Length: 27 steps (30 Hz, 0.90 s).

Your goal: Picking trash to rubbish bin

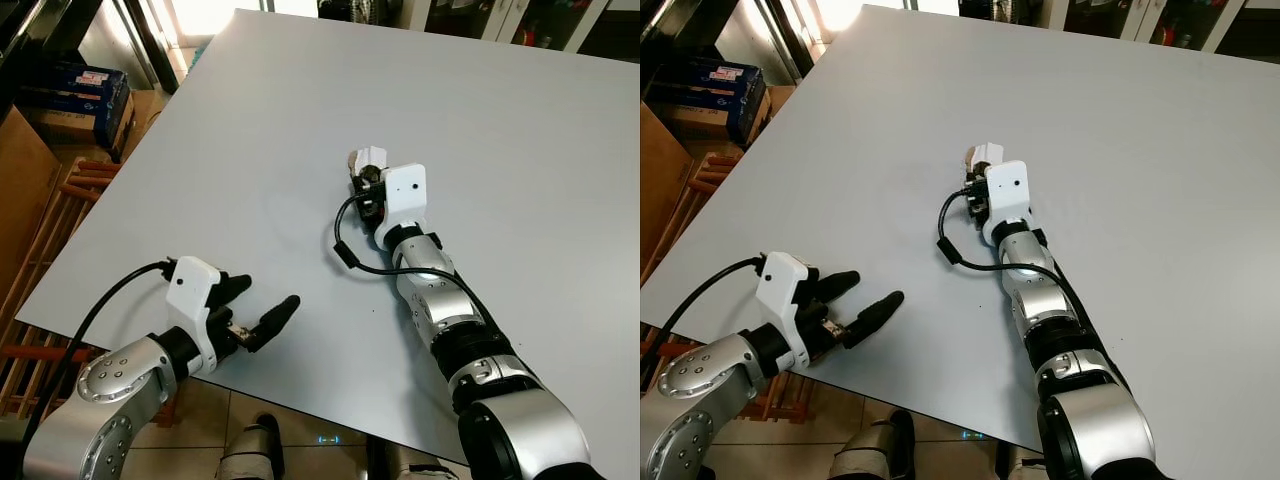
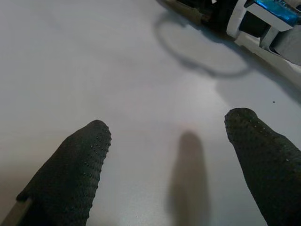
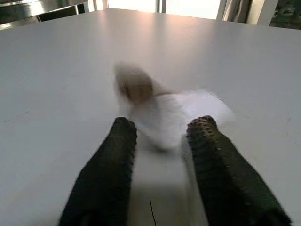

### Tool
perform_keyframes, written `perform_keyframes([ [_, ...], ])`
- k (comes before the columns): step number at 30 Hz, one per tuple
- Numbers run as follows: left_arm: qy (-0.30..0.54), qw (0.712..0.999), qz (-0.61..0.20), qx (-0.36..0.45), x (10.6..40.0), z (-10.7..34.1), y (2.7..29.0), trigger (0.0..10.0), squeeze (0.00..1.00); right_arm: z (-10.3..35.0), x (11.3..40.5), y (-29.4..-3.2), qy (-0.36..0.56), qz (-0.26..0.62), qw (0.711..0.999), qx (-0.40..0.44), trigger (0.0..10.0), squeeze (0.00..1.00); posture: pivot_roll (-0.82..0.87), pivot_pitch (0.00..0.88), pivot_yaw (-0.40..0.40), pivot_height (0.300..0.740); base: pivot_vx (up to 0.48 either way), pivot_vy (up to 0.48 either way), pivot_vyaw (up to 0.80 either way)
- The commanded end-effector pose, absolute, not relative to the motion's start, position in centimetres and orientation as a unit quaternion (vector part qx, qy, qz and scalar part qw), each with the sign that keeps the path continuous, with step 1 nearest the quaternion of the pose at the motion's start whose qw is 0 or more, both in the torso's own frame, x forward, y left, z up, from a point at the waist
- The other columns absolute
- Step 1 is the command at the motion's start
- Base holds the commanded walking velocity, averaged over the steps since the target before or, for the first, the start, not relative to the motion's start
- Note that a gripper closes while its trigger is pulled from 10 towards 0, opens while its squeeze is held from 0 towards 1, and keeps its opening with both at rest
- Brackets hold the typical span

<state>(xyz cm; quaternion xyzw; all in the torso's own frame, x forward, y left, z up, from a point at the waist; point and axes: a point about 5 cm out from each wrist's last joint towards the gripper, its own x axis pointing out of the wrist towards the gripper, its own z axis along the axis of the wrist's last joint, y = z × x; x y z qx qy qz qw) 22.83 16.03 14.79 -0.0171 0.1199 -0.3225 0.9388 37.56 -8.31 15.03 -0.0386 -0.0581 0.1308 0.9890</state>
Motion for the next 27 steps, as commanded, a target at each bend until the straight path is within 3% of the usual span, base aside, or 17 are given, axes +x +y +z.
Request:
perform_keyframes([
  [1,0.124,0.938,-0.324,-0.010,22.50,14.62,15.91,10.0,0.00,12.13,36.88,-8.60,0.004,0.125,0.991,-0.037,0.0,0.00,0.24,0.277,0.052,0.740,0.000,0.000,0.00],
  [27,0.121,0.940,-0.320,0.000,22.83,14.50,15.98,10.0,0.00,12.03,37.06,-9.01,0.000,0.105,0.994,-0.042,0.0,0.00,0.24,0.270,0.054,0.740,0.000,0.000,0.00],
])
